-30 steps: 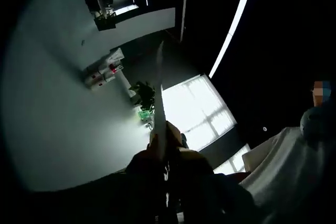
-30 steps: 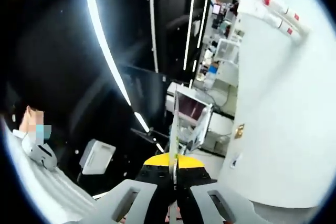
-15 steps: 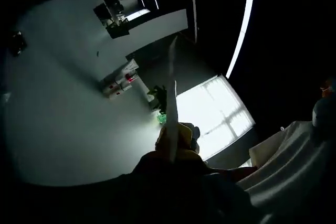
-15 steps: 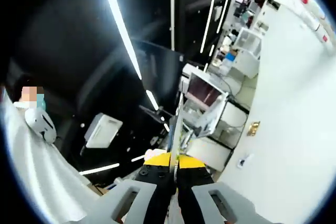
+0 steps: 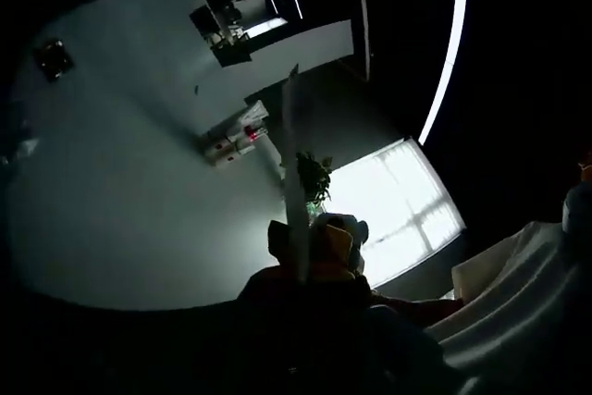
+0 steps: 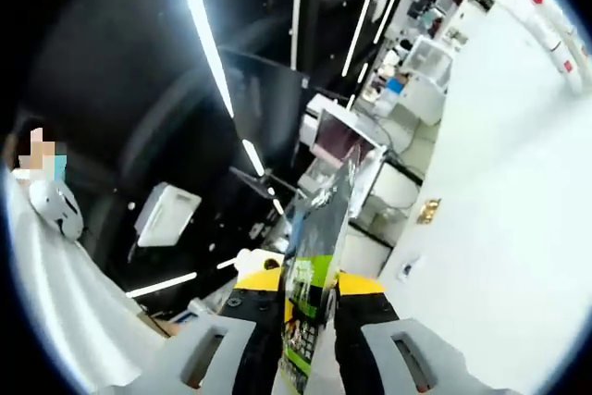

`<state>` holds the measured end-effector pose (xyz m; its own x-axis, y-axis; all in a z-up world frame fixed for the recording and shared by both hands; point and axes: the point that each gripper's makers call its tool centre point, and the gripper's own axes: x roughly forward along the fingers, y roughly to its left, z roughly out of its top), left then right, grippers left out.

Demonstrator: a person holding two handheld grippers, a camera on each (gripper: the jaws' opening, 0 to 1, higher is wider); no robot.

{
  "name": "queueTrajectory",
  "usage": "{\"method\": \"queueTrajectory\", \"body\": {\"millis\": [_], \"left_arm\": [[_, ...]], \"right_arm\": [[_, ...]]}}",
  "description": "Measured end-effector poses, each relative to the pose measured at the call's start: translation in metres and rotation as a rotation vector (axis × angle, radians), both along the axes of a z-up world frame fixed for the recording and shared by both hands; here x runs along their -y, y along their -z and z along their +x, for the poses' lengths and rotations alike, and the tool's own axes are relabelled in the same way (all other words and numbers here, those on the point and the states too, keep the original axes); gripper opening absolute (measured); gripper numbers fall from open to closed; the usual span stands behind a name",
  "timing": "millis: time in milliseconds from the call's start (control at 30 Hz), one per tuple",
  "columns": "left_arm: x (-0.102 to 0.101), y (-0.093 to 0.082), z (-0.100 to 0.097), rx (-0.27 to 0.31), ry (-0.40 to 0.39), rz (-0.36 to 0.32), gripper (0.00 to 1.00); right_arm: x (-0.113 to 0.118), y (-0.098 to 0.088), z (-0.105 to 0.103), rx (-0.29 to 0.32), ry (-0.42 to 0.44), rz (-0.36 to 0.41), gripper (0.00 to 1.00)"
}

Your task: Arrange the skincare products in the storage area until every visible bottle or jar stands upright without overlapping.

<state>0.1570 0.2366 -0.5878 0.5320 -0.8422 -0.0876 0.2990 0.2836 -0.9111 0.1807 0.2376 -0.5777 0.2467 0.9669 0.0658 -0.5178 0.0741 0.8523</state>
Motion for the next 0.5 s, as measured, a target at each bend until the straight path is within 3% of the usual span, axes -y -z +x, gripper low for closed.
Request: {"method": "queueTrajectory", "body": {"millis": [67, 200, 400, 500], "left_arm": [[0.000, 0.003, 0.003, -0.016, -0.008, 0.010, 0.00], [0.002, -0.002, 0.012, 0.005, -0.025, -0.011, 0.00], [-0.003, -0.006, 0.023, 0.031, -0.068, -0.051, 0.00], [-0.009, 0.000, 0.027, 0.019, -0.081, -0.060, 0.00]], "right_arm": [[0.007, 0.005, 0.007, -0.015, 0.026, -0.021, 0.29], [0.021, 0.009, 0.008, 0.018, 0.046, -0.078, 0.37], [0.047, 0.037, -0.002, 0.094, 0.044, -0.334, 0.62], [0.054, 0.041, -0.003, 0.138, 0.051, -0.396, 0.74]]}}
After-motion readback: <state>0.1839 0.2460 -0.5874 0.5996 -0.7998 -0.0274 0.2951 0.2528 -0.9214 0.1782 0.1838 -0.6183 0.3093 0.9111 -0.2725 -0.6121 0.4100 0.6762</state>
